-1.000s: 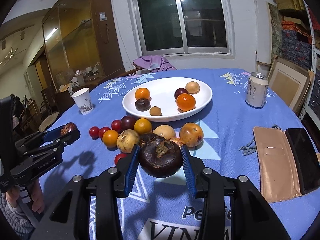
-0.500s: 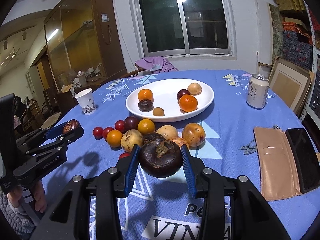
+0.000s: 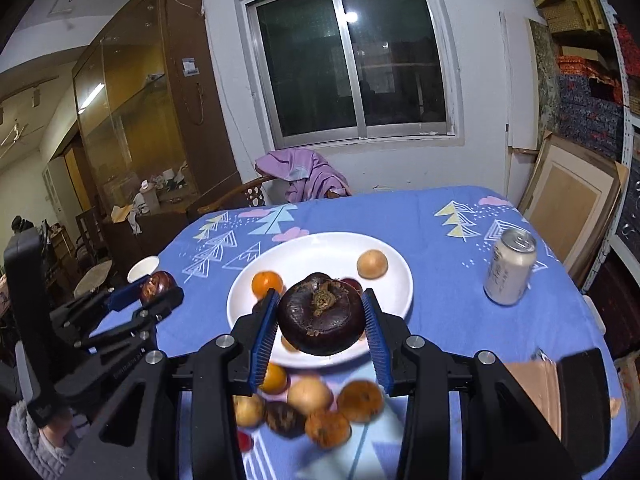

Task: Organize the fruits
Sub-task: 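Carry both dark fruits onto the white plate and open both grippers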

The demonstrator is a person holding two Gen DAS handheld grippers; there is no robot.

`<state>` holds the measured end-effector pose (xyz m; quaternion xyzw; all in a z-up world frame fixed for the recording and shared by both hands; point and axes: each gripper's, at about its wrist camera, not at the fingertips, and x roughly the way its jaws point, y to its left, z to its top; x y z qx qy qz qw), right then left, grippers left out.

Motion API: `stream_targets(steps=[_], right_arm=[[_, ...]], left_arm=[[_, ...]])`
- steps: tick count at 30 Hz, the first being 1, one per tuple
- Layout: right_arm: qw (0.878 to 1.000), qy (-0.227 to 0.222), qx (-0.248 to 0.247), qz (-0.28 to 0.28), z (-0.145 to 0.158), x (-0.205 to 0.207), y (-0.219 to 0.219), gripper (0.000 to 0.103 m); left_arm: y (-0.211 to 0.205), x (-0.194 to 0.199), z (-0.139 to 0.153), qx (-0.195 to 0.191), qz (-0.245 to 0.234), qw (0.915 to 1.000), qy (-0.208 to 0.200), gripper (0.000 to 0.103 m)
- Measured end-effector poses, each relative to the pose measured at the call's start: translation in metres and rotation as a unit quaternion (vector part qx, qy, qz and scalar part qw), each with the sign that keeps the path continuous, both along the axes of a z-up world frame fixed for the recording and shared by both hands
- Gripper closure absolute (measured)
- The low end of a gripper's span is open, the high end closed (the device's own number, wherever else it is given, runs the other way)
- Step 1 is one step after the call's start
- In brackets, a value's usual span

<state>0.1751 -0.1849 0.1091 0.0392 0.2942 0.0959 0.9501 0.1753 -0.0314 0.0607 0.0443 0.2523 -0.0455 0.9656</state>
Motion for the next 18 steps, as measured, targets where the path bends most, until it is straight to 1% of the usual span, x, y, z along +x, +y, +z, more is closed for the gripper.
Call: stream_targets(steps=[4, 5, 8, 10, 13, 18], right_arm=[[1.0, 0.028, -0.003, -0.004, -0.019, 0.042, 0.004, 0.06], [0.999, 0.039, -0.007, -0.005, -0.028, 0.055, 0.005, 0.06], [0.998, 0.062, -0.015, -0.005, -0.046, 0.077, 0.007, 0.06], [0.997, 0.073, -0.023, 0.0, -0.057, 0.088, 0.01, 0.06], [0.996, 0.083, -0.027, 0.012, -0.069, 0.095, 0.017, 0.06], [0.993, 0.097, -0.047, 0.047, -0.084, 0.102, 0.038, 0.06]], left_arm=[[-0.009, 0.04, -0.008, -0.01, -0.005, 0.9998, 0.017, 0.06], [-0.011, 0.051, -0.012, -0.011, -0.004, 0.9997, 0.022, 0.06], [-0.013, 0.078, -0.025, -0.014, -0.001, 0.9991, 0.039, 0.06], [-0.009, 0.095, -0.036, -0.024, 0.005, 0.9981, 0.057, 0.06], [-0.002, 0.114, -0.053, -0.035, 0.008, 0.9962, 0.08, 0.06], [0.002, 0.129, -0.075, -0.037, 0.005, 0.9932, 0.11, 0.06]])
